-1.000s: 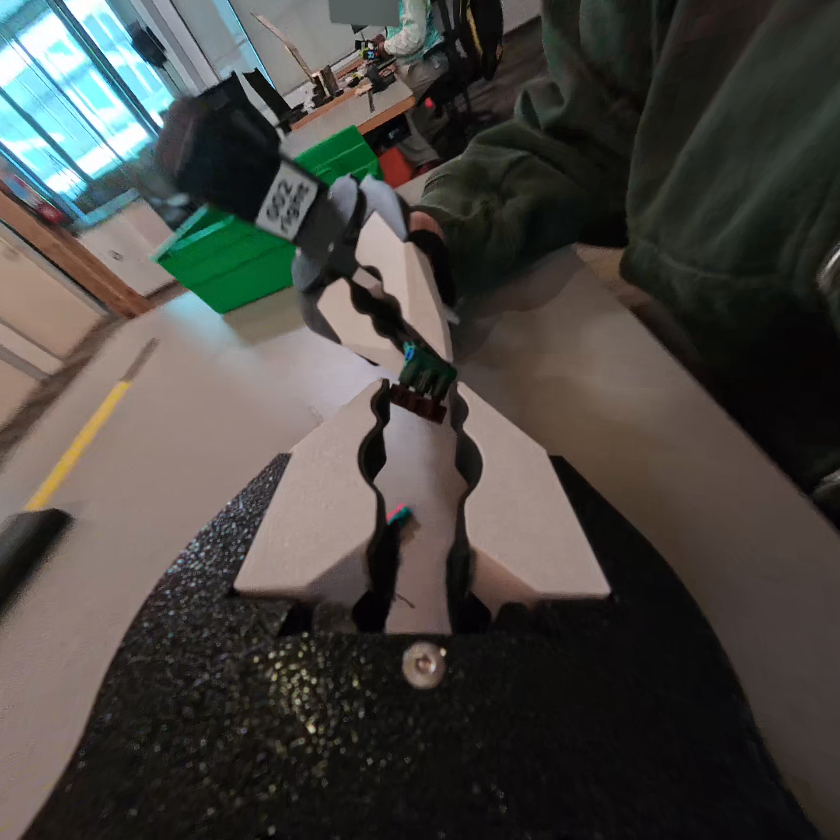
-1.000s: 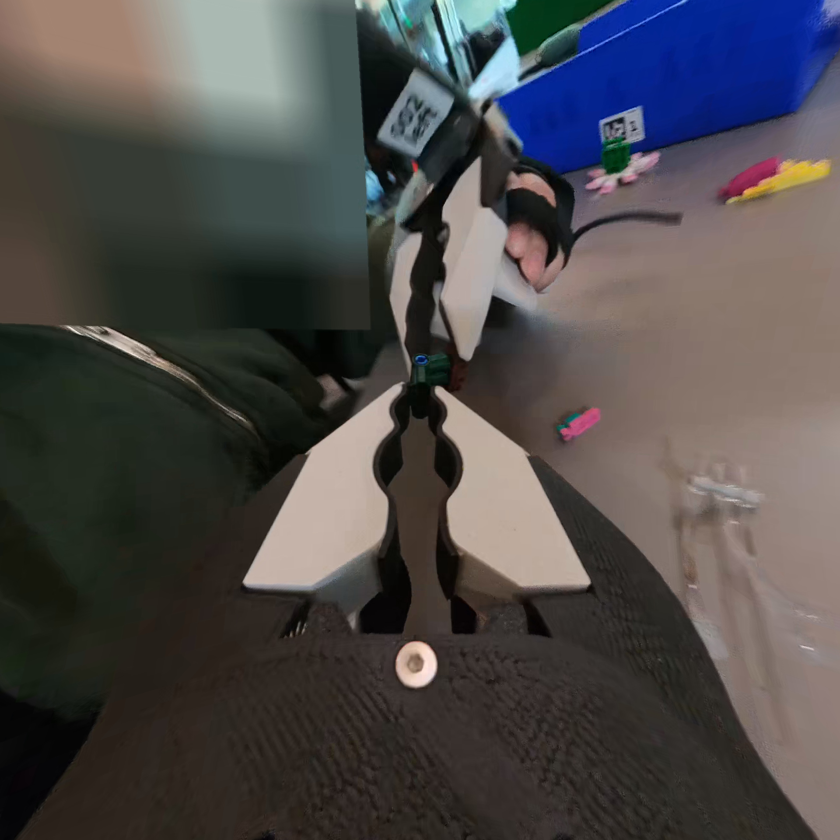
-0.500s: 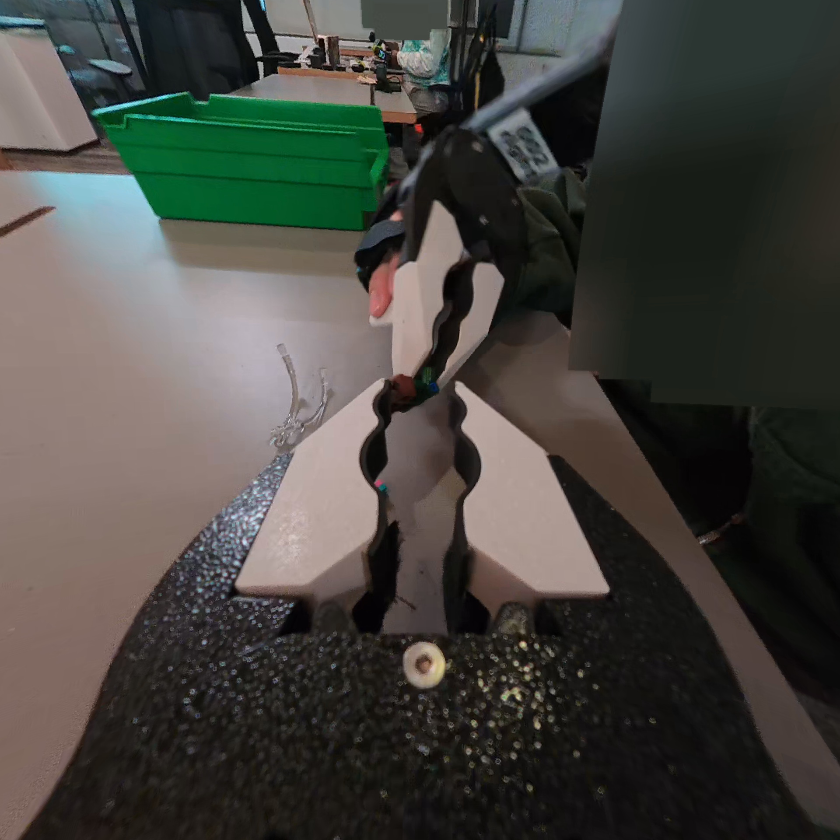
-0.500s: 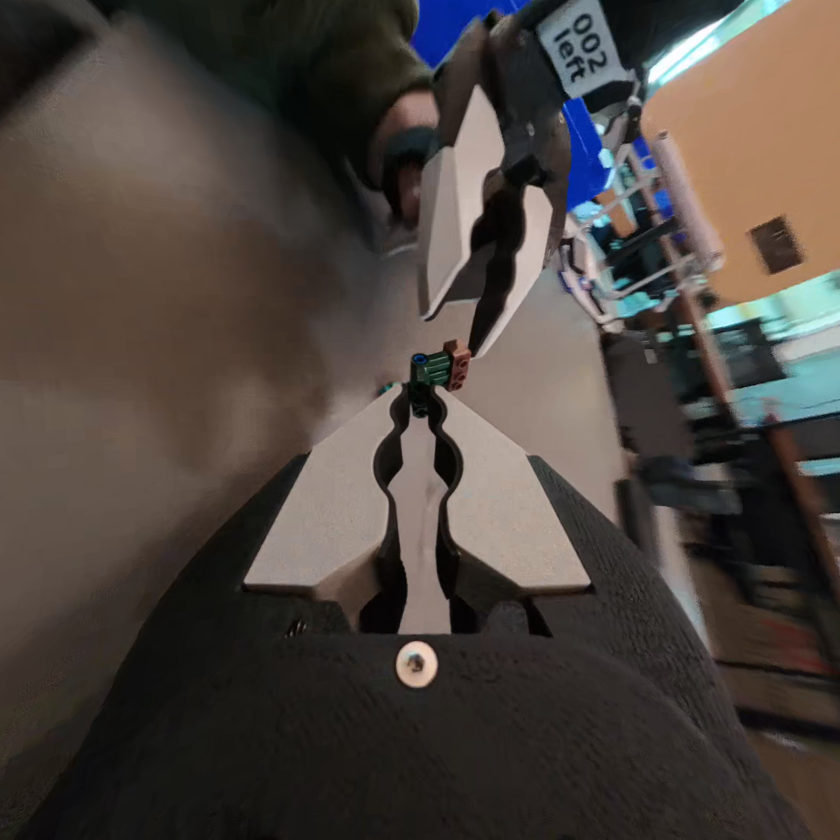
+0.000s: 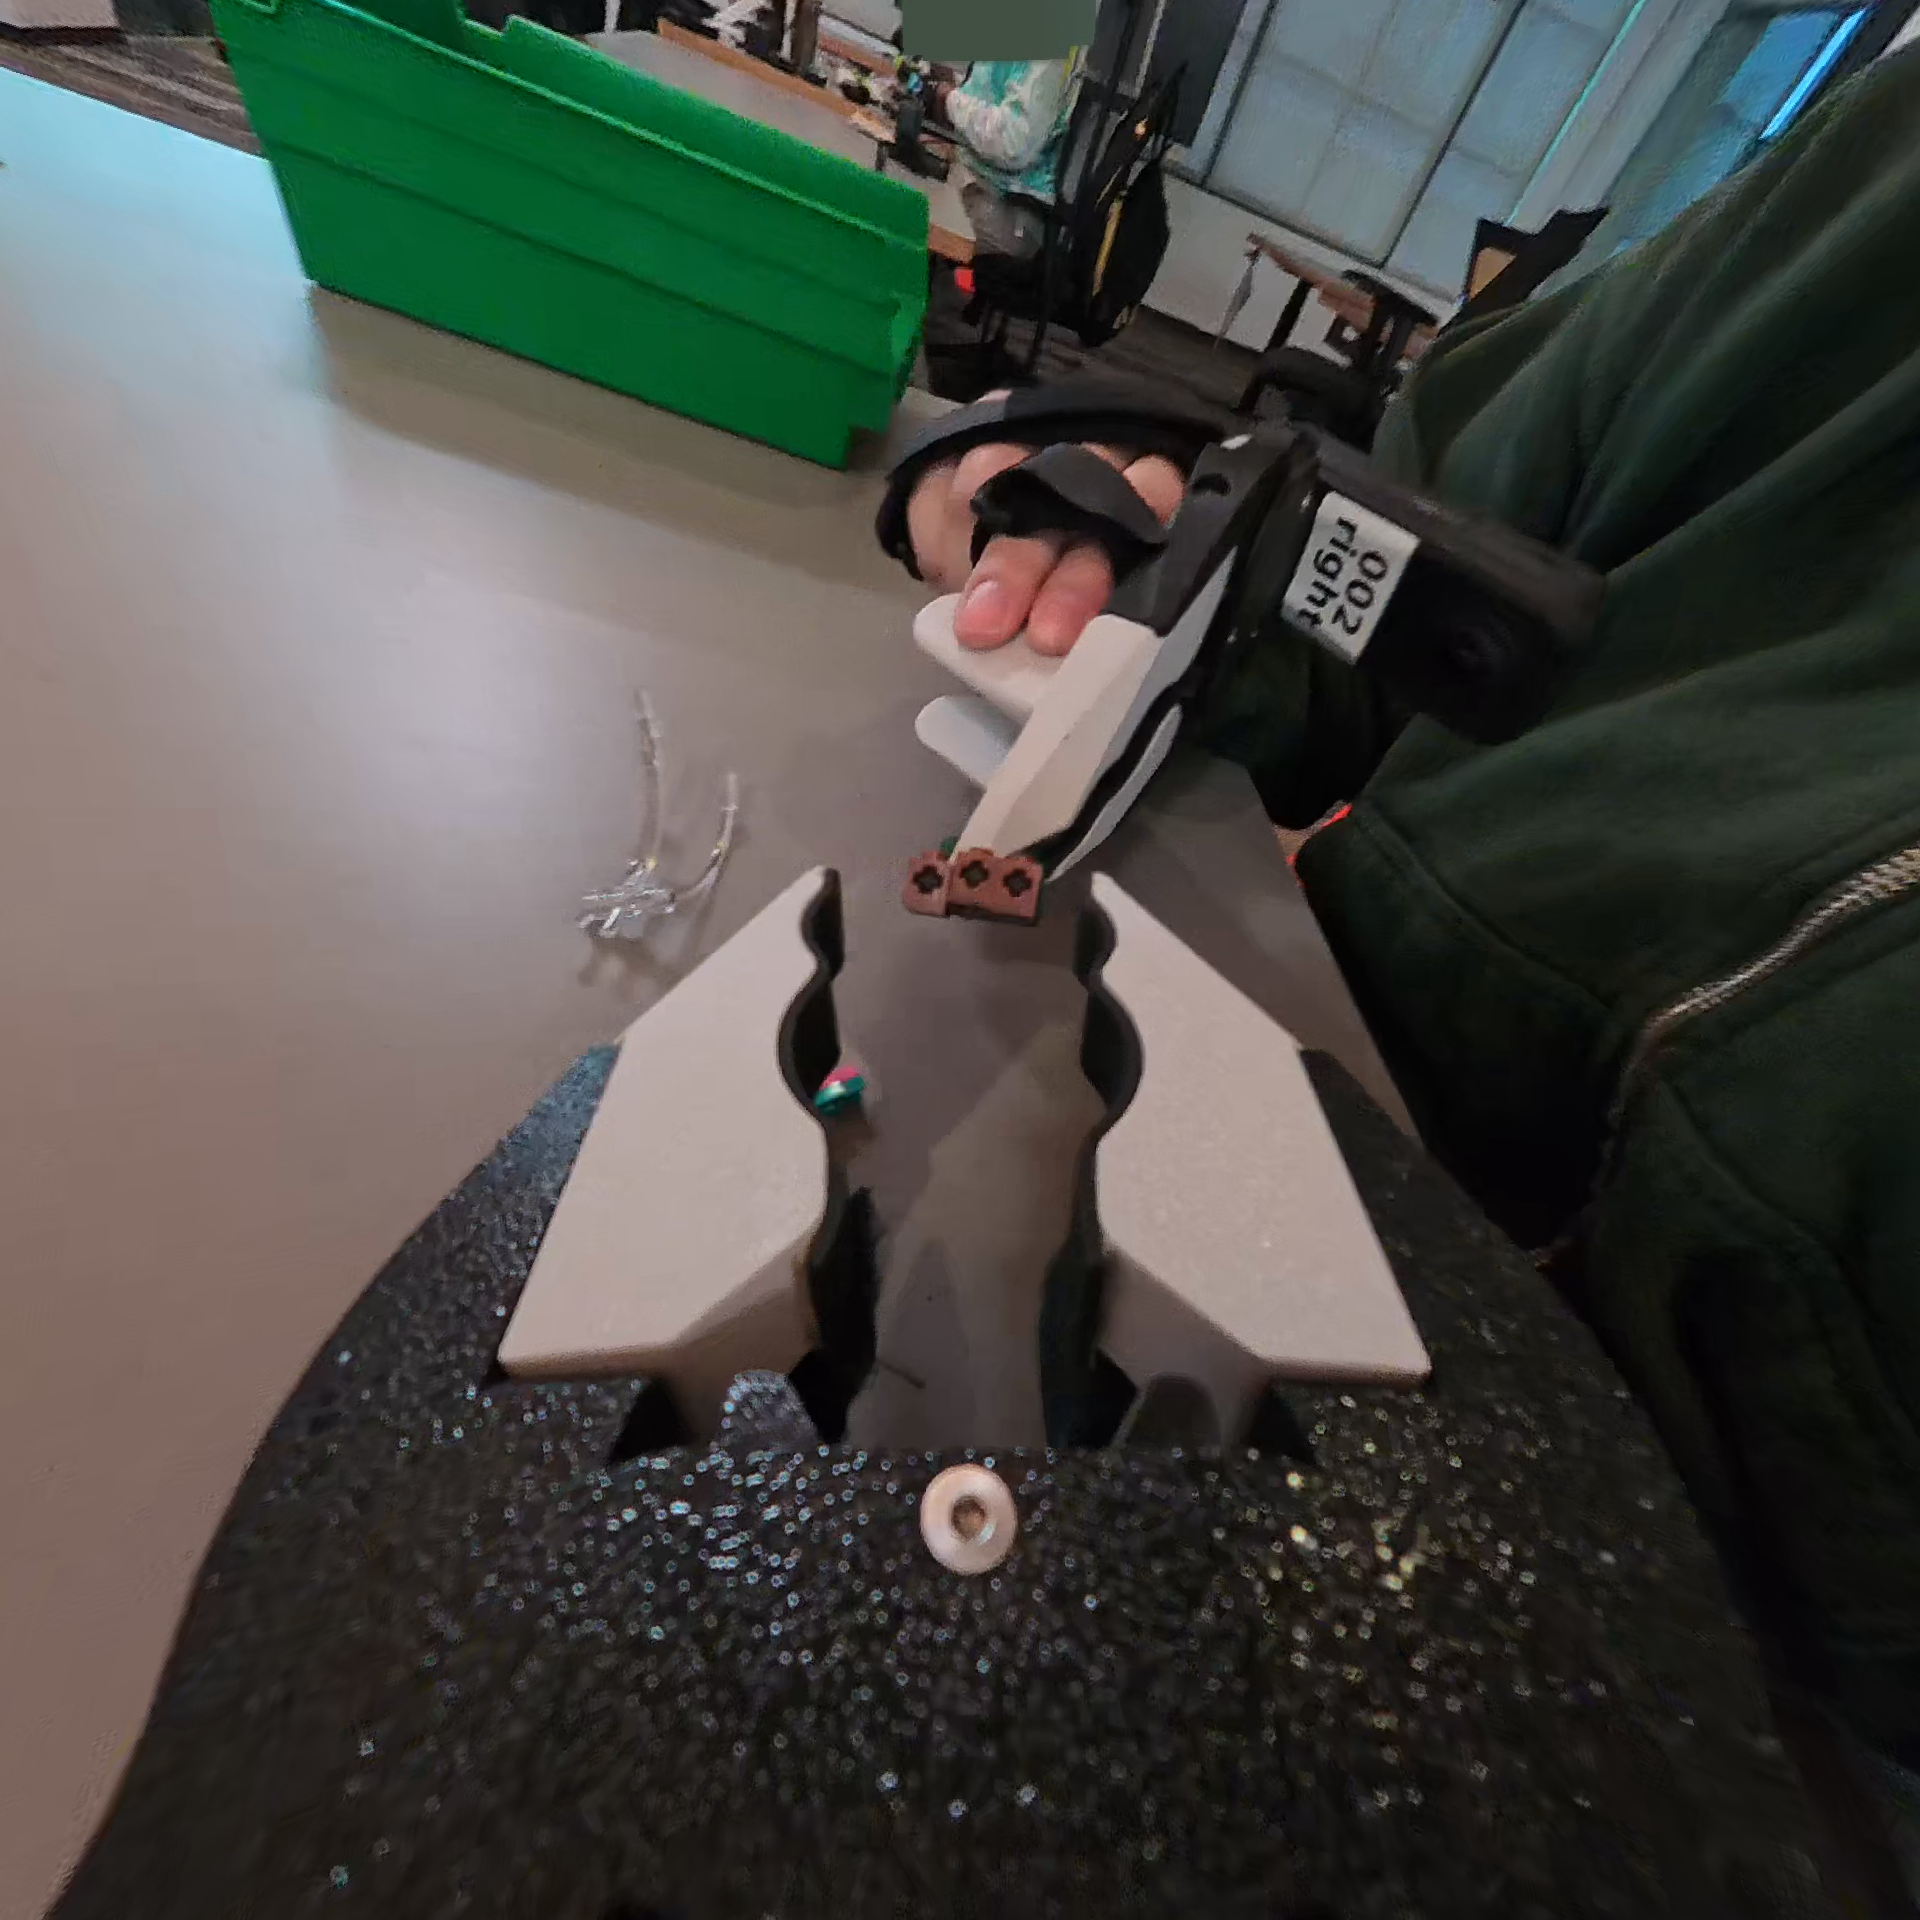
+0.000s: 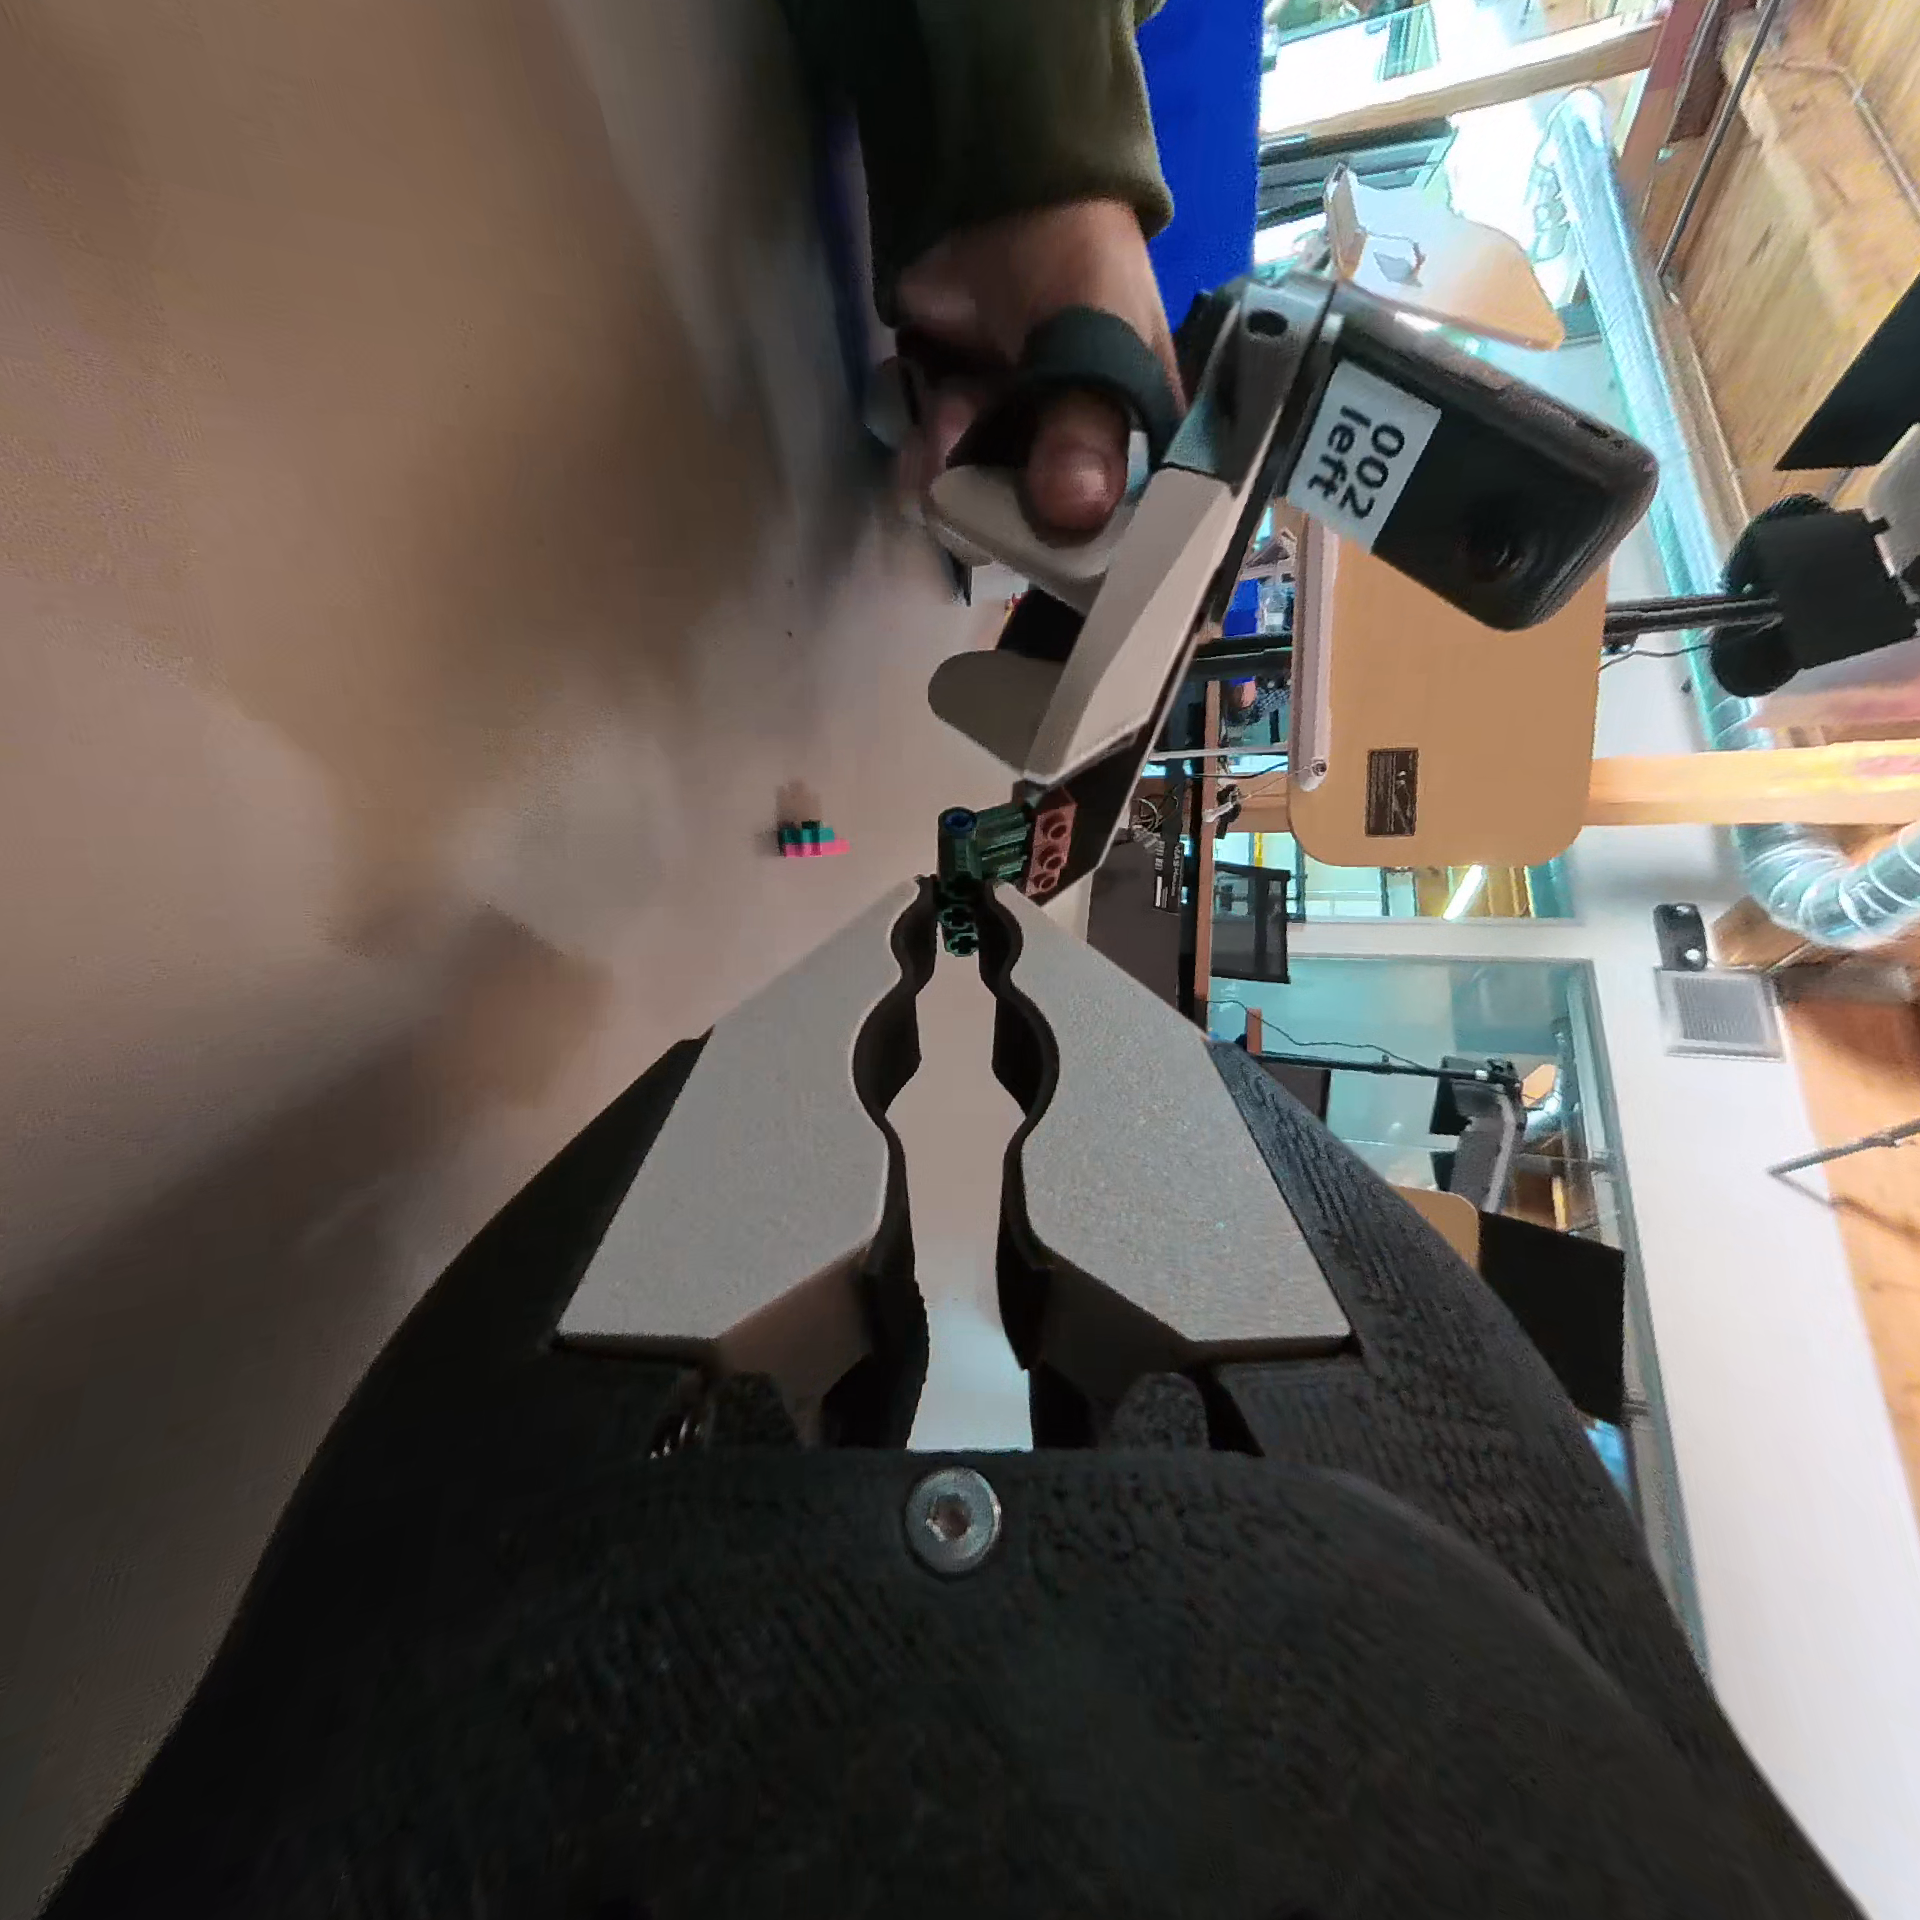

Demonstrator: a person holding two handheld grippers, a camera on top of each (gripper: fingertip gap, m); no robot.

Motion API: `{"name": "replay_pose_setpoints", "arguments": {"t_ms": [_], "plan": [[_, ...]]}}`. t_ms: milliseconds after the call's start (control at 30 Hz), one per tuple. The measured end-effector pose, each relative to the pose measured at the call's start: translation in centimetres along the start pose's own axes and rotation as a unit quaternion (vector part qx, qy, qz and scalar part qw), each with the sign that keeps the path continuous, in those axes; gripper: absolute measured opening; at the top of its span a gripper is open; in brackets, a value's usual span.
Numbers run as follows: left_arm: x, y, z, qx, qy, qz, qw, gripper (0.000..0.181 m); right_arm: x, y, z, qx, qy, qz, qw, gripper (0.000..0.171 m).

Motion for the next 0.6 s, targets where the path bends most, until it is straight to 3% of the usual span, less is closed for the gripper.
{"name": "replay_pose_setpoints", "arguments": {"t_ms": [100,200,300,433,533,600], "plan": [[0.0,0.0,-0.4,0.005,0.017,0.002,1.0,0.024,0.0,-0.2,0.0,-0.004,0.002,-0.008,1.0,0.005],[0.0,0.0,-0.4,0.008,0.017,0.002,1.0,0.023,0.0,-0.2,0.0,0.01,0.001,-0.008,1.0,0.005],[0.0,0.1,-0.3,0.067,-0.016,0.013,0.998,0.023,0.1,0.2,0.2,0.123,-0.042,-0.009,0.991,0.011],[0.0,0.0,-0.7,0.169,-0.053,0.032,0.984,0.023,0.7,0.8,0.3,0.287,-0.091,-0.007,0.954,0.051],[0.1,0.0,-1.0,0.222,-0.063,0.04,0.972,0.023,1.1,0.5,0.3,0.38,-0.115,-0.025,0.918,0.049],[0.3,0.1,-1.3,0.246,-0.06,0.044,0.966,0.023,1.2,0.5,0.3,0.406,-0.122,-0.031,0.905,0.04]]}}
Point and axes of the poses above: each gripper's, where its closed fingertips meet, x out along the fingers, y out of its underside, z = x × y across the jaws, the point moved 5 cm from there along -x, back along the fingers, and after that the axes turned 4 degrees about -z, right-handed, at the moved point
